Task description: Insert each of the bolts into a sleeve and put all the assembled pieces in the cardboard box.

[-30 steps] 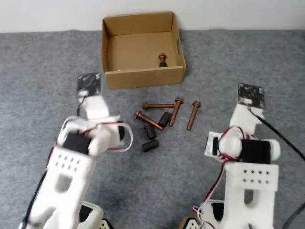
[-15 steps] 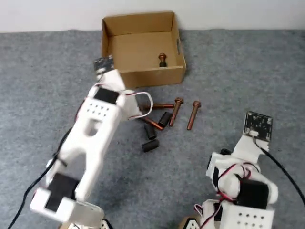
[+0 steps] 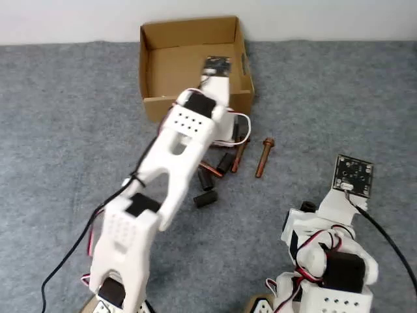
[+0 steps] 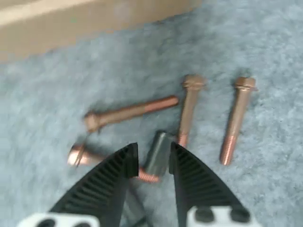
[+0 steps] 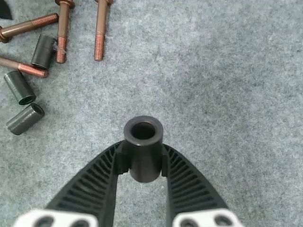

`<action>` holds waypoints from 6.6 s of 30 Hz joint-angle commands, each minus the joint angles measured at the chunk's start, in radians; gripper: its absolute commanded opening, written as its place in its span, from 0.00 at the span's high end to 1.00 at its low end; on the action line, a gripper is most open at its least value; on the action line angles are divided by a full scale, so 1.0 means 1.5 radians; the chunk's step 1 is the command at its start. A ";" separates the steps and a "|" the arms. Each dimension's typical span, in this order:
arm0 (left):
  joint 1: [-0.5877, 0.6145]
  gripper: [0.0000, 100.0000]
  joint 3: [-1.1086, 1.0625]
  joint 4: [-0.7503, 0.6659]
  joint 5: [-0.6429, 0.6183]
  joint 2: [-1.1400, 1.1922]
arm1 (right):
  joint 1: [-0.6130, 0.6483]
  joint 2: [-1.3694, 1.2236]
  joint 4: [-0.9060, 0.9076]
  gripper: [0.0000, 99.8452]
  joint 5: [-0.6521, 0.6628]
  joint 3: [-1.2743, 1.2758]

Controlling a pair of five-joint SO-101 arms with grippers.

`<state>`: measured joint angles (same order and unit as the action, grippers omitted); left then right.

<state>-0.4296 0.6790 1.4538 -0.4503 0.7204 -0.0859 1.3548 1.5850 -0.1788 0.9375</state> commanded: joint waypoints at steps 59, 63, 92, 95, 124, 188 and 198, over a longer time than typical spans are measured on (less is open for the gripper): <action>-0.054 1.00 0.465 0.105 0.150 0.377 | 0.054 0.005 -0.029 0.99 0.006 0.014; -0.066 1.00 0.467 0.186 0.150 0.371 | 0.054 0.005 -0.029 0.99 0.006 0.014; -0.089 0.94 0.408 0.202 0.164 0.370 | 0.056 0.006 -0.028 0.99 0.006 0.014; -0.090 1.00 0.408 0.202 0.164 0.370 | 0.056 0.006 -0.028 0.99 0.006 0.014; -0.090 1.00 0.497 0.204 0.161 0.063 | 0.057 0.007 -0.007 0.99 0.005 -0.008; -0.090 1.00 -1.224 -0.491 -0.087 -1.564 | 0.490 0.005 -0.386 0.99 0.203 0.083; -0.090 1.00 -1.278 -0.564 -0.117 -1.573 | 0.555 0.005 -0.414 0.99 0.228 0.081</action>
<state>-0.5600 -1.2359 0.6667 -0.6114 -1.6318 0.7211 1.3548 0.9897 0.1542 1.0787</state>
